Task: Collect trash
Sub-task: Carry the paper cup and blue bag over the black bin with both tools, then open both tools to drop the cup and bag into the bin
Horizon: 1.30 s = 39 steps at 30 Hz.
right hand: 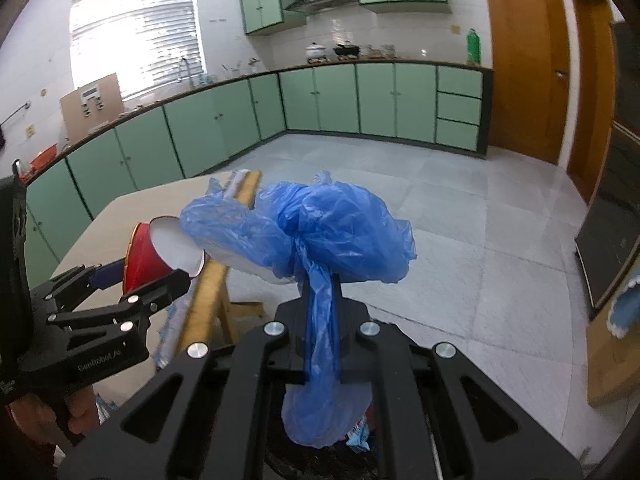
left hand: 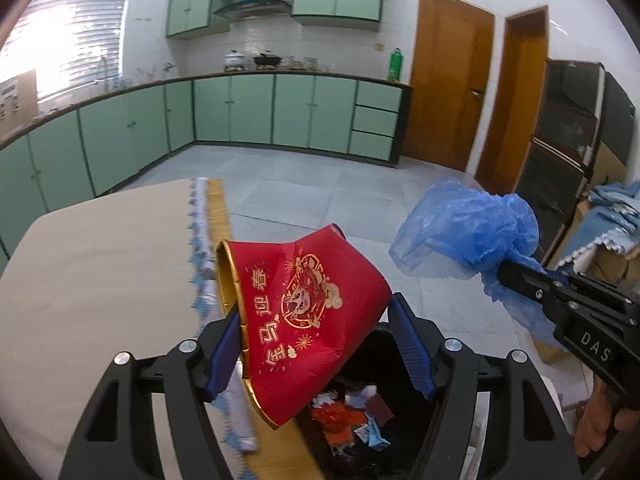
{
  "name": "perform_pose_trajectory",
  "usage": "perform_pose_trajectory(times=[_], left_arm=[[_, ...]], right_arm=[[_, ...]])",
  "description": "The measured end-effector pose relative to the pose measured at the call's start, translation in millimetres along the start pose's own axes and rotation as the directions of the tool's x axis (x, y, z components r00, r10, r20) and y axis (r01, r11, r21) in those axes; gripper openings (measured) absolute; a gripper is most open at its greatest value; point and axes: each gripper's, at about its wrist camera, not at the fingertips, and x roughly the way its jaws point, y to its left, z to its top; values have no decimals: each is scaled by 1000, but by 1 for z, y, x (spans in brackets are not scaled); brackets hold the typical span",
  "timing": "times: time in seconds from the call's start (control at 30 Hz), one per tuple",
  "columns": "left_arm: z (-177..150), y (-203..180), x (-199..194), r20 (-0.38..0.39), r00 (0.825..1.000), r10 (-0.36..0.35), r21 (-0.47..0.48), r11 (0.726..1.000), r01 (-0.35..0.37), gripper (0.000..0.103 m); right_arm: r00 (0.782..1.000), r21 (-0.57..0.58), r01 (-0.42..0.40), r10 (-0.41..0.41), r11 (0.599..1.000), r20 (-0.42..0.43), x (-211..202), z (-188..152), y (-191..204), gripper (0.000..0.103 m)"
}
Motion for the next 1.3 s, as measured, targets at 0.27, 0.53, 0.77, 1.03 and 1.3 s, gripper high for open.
perform_pose_trajectory(times=[0.27, 0.53, 0.77, 1.03, 1.3], left_arm=[[-10, -31, 39, -77, 995, -55, 40, 997, 59, 69], [-23, -48, 71, -141, 987, -71, 61, 995, 80, 71], [-25, -54, 96, -193, 978, -82, 72, 993, 98, 78], [-20, -47, 102, -216, 968, -128, 43, 989, 141, 82], [-12, -40, 85, -187, 970, -156, 16, 987, 161, 85]], right_arm=[[996, 64, 59, -54, 996, -78, 17, -40, -36, 6], [984, 101, 91, -74, 991, -160, 49, -61, -52, 7], [973, 117, 74, -46, 990, -226, 77, -69, -63, 17], [967, 99, 84, -57, 991, -250, 91, -71, -61, 61], [972, 111, 108, -82, 988, -218, 80, -62, -66, 76]])
